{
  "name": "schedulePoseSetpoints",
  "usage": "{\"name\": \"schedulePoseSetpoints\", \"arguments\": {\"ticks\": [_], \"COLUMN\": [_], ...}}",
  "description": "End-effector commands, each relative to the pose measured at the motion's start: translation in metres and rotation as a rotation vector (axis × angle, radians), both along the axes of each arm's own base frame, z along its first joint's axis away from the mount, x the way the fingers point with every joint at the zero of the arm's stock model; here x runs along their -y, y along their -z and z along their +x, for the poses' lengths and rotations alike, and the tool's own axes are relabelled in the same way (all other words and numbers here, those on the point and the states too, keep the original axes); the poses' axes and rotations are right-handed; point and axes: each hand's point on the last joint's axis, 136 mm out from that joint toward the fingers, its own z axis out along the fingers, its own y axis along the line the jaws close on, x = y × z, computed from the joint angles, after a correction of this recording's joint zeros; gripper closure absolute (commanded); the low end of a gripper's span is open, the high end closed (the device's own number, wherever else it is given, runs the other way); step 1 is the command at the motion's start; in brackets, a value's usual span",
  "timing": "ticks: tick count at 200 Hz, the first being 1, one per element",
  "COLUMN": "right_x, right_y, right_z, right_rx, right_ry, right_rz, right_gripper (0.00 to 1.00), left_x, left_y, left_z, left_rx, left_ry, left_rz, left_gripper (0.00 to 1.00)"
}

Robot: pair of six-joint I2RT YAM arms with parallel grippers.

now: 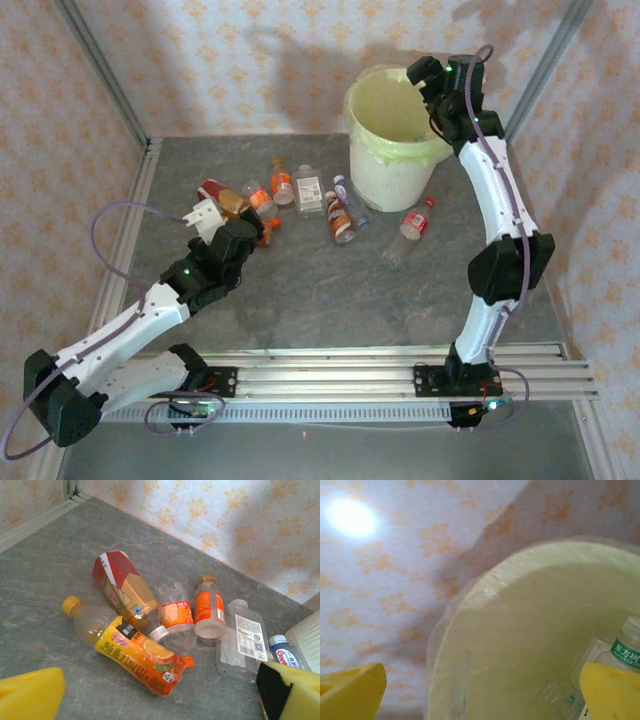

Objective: Put the plastic bottles in the bin

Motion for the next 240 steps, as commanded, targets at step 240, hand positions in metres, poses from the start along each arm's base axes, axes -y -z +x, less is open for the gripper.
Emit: {"name": "schedulePoseSetpoints", "arguments": {"ticks": [240], "right_x": [-0.016], "right_y": [0.220], "right_z": [-0.226], "right_rx": [-0.294], "right_ry": [-0.863], "right_rz": [-0.951], "right_gripper": [0.04], "left_x": [0.040], "left_y": [0.020], "left_z": [0.037], "left_rx": [-0.054], "left_ry": [0.080], "left_rz": [-0.044], "left_gripper": [0.00]}}
